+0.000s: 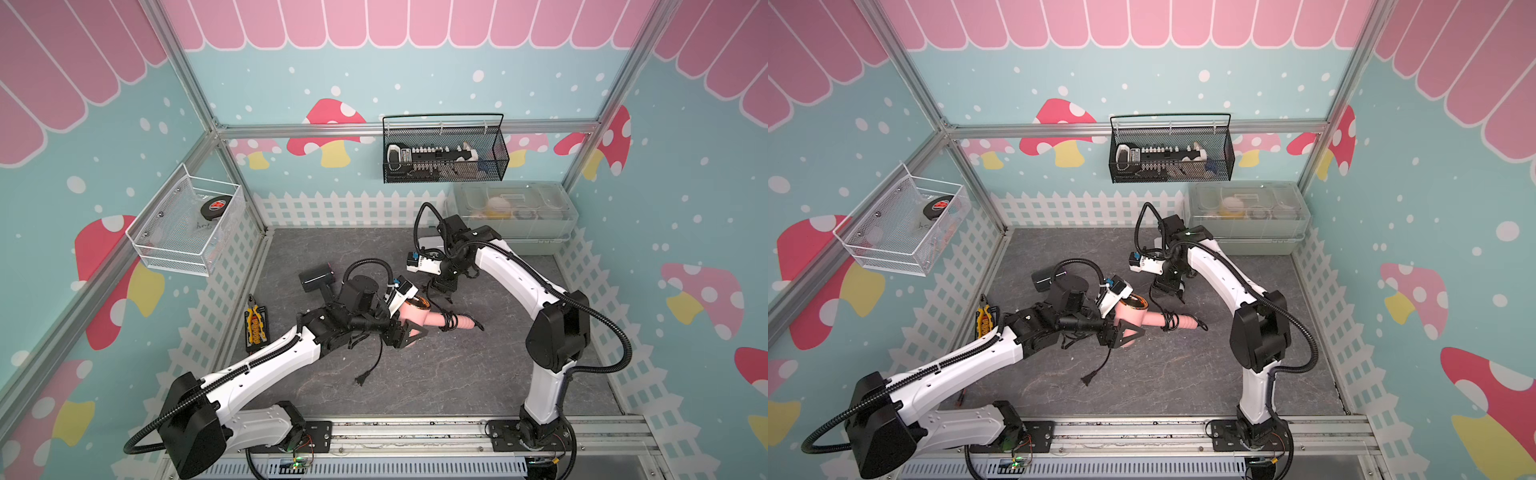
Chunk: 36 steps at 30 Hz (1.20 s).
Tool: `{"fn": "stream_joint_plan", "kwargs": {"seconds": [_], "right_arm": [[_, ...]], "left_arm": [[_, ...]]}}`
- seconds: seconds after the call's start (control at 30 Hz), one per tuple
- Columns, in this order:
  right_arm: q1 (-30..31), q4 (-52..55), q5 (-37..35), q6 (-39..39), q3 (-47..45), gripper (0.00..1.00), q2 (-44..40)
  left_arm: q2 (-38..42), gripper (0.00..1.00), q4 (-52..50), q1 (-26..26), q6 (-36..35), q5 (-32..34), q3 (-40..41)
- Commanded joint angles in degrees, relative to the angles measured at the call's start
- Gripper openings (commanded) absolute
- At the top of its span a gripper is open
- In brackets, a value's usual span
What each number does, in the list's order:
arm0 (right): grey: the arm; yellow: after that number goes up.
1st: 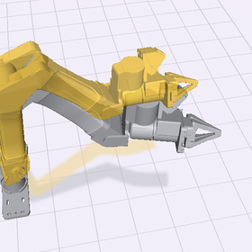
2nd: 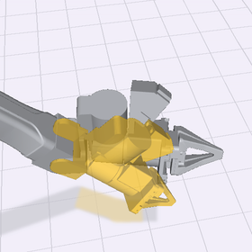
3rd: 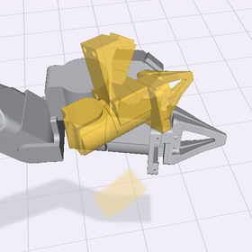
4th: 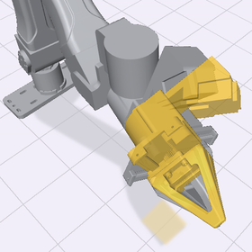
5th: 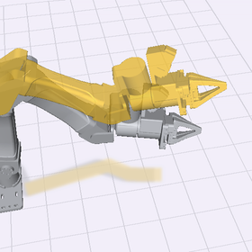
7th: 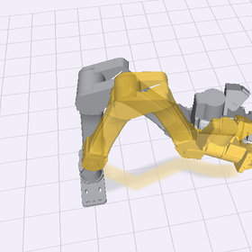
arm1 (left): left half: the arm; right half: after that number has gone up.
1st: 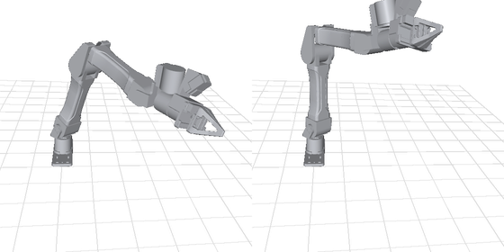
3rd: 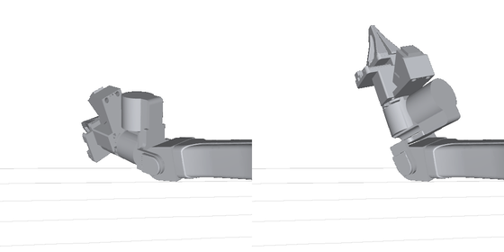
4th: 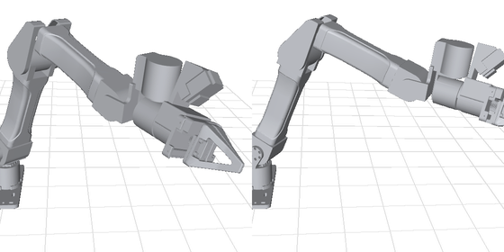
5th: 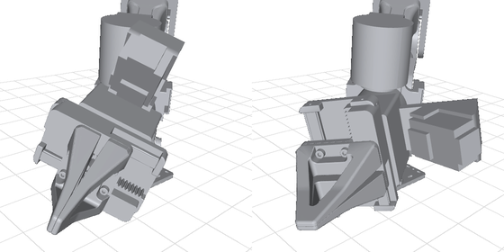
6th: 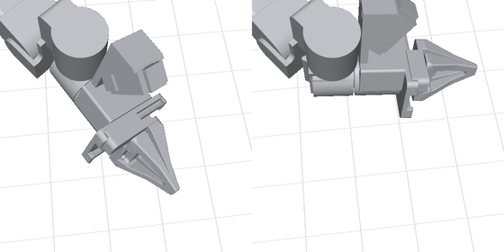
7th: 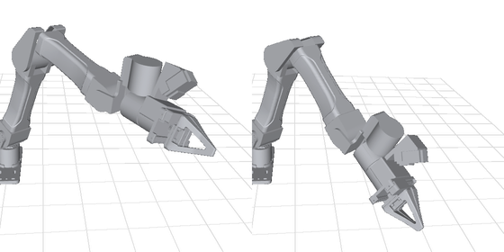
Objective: Wrap the cord around the hair dryer
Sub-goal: Wrap the power cord around the hair dryer.
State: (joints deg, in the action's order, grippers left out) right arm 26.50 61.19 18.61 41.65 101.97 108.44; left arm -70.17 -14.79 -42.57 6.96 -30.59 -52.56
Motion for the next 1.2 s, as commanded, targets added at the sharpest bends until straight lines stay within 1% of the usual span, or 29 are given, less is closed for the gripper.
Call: {"fn": "stream_joint_plan", "kwargs": {"seconds": [0.0,0.23,0.33,0.47,0.57,0.63,0.83,0.93,1.03,1.17], "right_arm": [[-1.3,0.1,3.7,1.7,-1.4,0.73,-2.0],[-3.2,0.2,7.3,2.2,-3.3,0.81,-3.9],[-4.0,0.0,7.9,2.4,-4.4,0.82,-4.5],[-4.5,0.0,8.3,2.4,-5.1,0.80,-4.8],[-4.6,-0.3,8.7,2.4,-5.2,0.72,-4.6],[-4.7,-0.4,9.3,2.3,-5.1,0.69,-4.0],[-4.6,-0.5,11.8,2.1,-5.7,0.73,-2.4],[-4.6,-1.7,14.2,2.4,-6.7,0.71,-2.9],[-4.5,-2.1,17.5,2.7,-6.9,0.70,-3.0],[-4.4,-2.4,20.2,3.9,-8.0,0.70,-3.2]], "left_arm": [[2.3,0.00,4.3,-0.2,-2.3,-2.8,-2.5],[1.3,0.00,3.4,0.3,-2.5,-4.5,-2.0],[0.9,0.00,4.3,0.3,-1.7,-5.3,-0.9],[1.5,0.00,6.3,0.2,0.0,-5.5,1.7],[3.0,0.00,6.9,0.2,0.6,-5.3,2.9],[4.2,0.00,7.1,0.2,0.8,-4.8,3.2],[5.9,0.00,8.5,0.2,1.6,-5.5,3.4],[5.9,0.00,8.5,0.2,1.5,-5.7,3.4],[5.8,0.00,8.9,0.2,1.5,-5.6,3.4],[6.1,0.00,11.4,0.3,2.6,-5.2,3.9]]}}
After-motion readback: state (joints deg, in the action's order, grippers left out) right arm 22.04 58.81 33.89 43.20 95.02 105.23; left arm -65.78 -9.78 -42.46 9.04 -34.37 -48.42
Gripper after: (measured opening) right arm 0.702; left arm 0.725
